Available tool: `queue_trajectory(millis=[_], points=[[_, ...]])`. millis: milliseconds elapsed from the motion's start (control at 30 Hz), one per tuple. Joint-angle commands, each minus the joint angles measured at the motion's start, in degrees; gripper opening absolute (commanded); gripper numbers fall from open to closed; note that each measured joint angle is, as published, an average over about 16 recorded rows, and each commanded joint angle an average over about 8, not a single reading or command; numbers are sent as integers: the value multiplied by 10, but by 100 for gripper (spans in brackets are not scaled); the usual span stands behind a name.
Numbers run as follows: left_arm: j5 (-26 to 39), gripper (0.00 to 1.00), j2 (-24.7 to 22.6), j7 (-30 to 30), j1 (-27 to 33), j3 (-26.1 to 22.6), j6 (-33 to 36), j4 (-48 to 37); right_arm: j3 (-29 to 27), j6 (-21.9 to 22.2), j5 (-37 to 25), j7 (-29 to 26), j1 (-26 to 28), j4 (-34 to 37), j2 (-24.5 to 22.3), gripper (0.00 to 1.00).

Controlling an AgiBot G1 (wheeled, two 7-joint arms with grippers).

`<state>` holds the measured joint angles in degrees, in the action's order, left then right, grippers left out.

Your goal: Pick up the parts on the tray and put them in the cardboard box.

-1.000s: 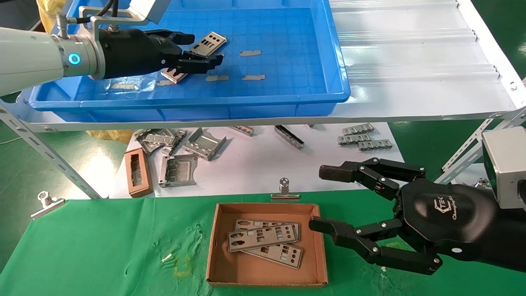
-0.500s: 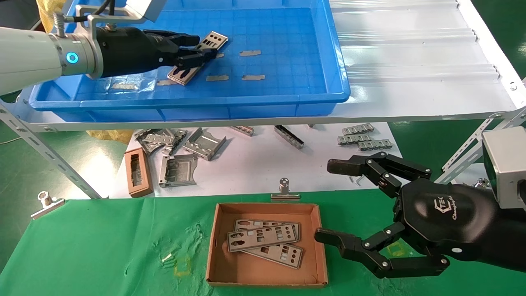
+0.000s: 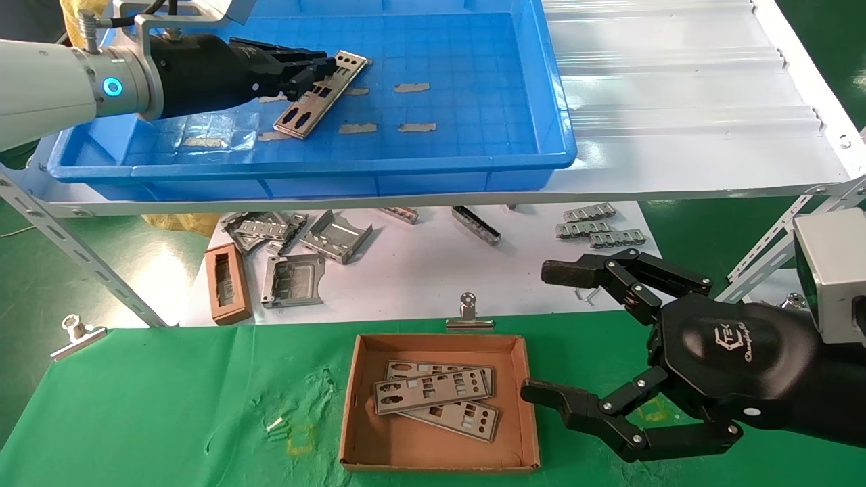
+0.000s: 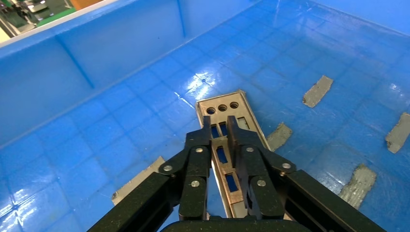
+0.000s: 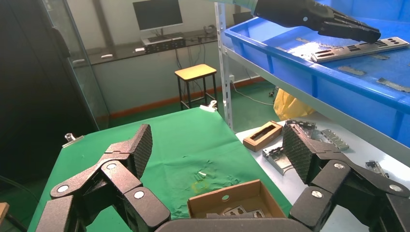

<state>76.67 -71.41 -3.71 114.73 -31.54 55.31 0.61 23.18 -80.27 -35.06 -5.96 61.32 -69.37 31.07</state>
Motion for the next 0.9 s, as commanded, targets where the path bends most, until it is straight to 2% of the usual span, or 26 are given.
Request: queue_trajectory(millis=[33, 133, 167, 200, 467, 900], points=[[0, 47, 0, -1, 1, 0, -3, 1, 0, 0, 0, 0, 0, 0, 0, 100], [-1, 85, 3, -8, 3, 1, 9, 5, 0, 0, 0, 0, 0, 0, 0, 100], [-2, 95, 5, -10, 3, 2, 14, 6, 0, 0, 0, 0, 0, 0, 0, 100], [-3, 100, 6, -12, 4, 2, 19, 7, 0, 0, 0, 0, 0, 0, 0, 100], [-4, 100, 12, -23, 3, 2, 45, 6, 0, 0, 0, 0, 0, 0, 0, 100], [-4, 100, 10, -34, -3, 3, 38, -1, 0, 0, 0, 0, 0, 0, 0, 100]])
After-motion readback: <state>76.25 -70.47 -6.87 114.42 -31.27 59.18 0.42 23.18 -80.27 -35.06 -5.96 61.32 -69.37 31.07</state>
